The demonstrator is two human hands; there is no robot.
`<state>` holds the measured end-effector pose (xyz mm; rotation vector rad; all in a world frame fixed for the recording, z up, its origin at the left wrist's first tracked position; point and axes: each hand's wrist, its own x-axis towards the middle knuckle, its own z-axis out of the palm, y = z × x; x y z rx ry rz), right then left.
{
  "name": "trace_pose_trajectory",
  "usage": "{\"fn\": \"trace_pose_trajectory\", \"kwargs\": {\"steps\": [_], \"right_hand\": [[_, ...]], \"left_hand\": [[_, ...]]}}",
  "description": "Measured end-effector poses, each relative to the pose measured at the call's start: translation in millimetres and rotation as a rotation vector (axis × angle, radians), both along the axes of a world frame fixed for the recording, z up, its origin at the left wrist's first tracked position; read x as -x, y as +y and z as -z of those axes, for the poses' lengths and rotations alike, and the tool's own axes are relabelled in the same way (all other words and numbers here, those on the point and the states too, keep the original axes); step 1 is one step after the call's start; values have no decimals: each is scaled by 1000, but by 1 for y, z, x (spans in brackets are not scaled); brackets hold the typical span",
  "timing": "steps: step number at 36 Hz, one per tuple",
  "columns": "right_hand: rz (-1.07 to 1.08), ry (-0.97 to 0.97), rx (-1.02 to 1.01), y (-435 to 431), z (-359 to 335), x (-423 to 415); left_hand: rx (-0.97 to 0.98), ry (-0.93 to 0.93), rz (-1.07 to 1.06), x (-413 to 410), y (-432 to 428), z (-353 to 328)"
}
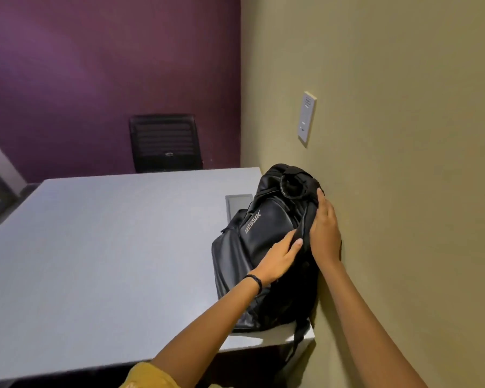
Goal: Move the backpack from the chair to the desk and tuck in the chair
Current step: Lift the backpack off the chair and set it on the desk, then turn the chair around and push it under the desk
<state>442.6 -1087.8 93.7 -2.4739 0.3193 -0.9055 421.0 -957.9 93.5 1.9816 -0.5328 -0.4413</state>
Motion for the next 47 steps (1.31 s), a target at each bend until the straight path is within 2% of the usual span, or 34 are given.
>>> {"fn": "trace_pose_trajectory", "kwargs": {"steps": [3,7,12,22,26,37,47], "right_hand": [[-36,2,-65,2,0,11],[-33,27,-129,2,19,30],[-56,31,-402,24,46,83],[-72,177,-674,103,105,153],[-175,277,-667,139,112,177],[-425,399,-620,250,121,233],[-661,473,-572,380,118,330]], "left_hand": [[50,72,-74,22,4,1],[-5,80,-54,49,27,2],[-27,135,-66,85,71,6],[-95,155,-342,177,167,28],[-141,189,-397,209,201,29],[-164,164,-520,282,297,19],[-296,139,-701,389,434,33]]}}
